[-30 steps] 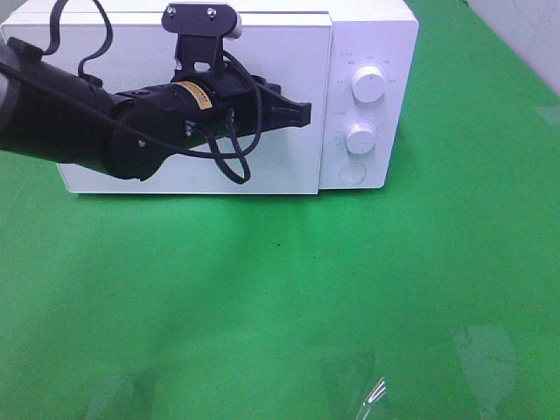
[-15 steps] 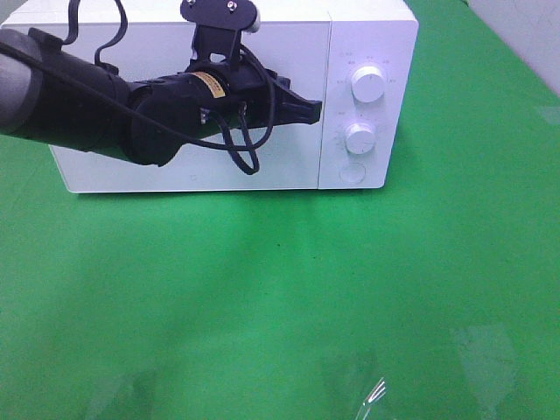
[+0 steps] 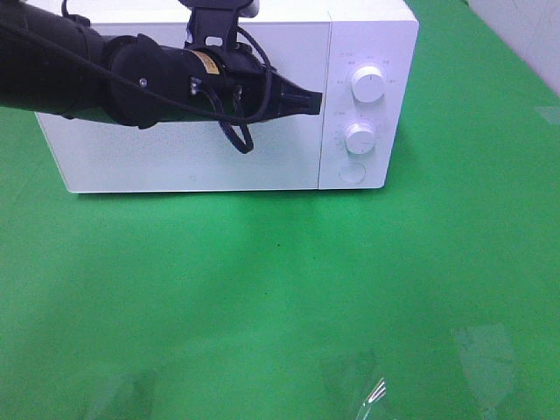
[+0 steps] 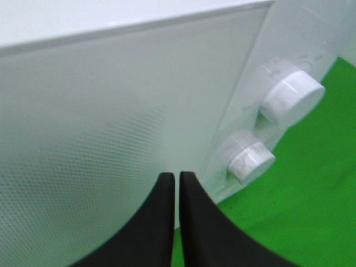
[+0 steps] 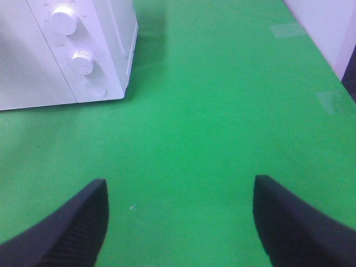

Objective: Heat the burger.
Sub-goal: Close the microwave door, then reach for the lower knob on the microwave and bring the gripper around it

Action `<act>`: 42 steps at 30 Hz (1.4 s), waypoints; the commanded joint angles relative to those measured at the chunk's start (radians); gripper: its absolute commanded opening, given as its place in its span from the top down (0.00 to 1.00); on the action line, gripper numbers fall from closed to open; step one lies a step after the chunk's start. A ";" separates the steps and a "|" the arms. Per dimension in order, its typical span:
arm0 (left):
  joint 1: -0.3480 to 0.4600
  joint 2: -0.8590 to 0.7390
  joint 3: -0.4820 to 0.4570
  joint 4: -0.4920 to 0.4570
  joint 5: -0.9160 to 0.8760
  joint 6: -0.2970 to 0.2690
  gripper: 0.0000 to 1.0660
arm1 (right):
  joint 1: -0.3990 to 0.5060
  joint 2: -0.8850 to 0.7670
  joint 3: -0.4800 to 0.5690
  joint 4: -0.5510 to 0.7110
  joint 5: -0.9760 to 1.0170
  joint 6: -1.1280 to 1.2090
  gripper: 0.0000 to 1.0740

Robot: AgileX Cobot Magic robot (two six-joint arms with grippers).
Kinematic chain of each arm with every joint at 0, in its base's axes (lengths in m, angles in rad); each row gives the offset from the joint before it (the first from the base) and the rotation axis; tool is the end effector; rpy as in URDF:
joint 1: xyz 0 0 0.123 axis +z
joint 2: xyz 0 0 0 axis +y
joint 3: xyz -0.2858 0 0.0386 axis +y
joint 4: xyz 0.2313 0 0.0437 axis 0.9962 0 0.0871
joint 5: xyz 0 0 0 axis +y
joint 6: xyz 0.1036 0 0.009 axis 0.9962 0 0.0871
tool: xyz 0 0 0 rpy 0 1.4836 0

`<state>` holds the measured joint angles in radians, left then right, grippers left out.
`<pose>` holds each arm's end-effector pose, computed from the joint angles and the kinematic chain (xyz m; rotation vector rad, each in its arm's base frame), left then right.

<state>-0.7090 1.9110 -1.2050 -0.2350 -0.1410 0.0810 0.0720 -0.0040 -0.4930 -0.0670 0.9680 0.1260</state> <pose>0.3272 -0.2762 0.2145 0.5548 2.0148 -0.4970 -0.0067 -0.0062 0.2703 0.0520 1.9526 0.0517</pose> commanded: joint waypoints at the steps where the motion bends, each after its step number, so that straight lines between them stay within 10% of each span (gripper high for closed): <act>1: -0.013 -0.038 -0.007 -0.004 0.152 -0.003 0.66 | -0.005 -0.025 0.002 -0.001 -0.007 0.005 0.35; 8: -0.013 -0.081 -0.007 -0.014 0.424 -0.072 0.18 | -0.005 -0.025 0.002 -0.001 -0.007 0.005 0.35; 33: -0.013 -0.214 -0.007 -0.032 1.020 -0.056 0.18 | -0.005 -0.025 0.002 -0.001 -0.007 0.005 0.35; 42: 0.052 -0.291 -0.007 0.060 1.104 -0.154 0.18 | -0.005 -0.025 0.002 -0.001 -0.007 0.005 0.35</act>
<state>-0.6620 1.6310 -1.2060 -0.1860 0.9500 -0.0570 0.0720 -0.0040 -0.4930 -0.0670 0.9680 0.1260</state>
